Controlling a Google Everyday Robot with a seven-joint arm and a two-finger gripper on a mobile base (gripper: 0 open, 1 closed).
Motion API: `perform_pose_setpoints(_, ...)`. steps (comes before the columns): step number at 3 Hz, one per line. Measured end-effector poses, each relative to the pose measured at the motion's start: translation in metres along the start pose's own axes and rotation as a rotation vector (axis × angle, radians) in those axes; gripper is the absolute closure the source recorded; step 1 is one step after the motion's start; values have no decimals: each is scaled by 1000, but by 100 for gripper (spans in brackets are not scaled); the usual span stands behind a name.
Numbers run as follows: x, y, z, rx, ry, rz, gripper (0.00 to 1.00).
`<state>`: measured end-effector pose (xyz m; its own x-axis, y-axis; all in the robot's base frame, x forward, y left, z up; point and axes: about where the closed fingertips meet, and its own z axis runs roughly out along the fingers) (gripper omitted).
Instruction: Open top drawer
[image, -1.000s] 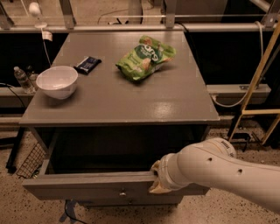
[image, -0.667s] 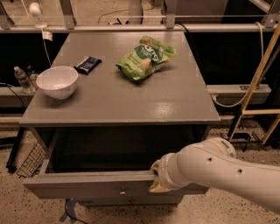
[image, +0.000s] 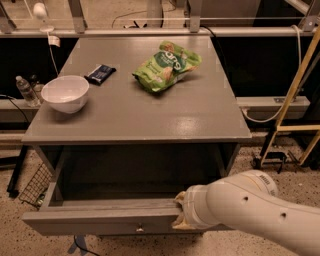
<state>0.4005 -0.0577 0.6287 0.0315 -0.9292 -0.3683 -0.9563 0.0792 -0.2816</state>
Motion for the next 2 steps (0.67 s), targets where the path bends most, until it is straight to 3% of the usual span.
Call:
perform_pose_setpoints(1, 2, 16, -7, 6, 4, 11, 100)
perform_pose_setpoints(2, 2, 17, -7, 6, 4, 11, 100)
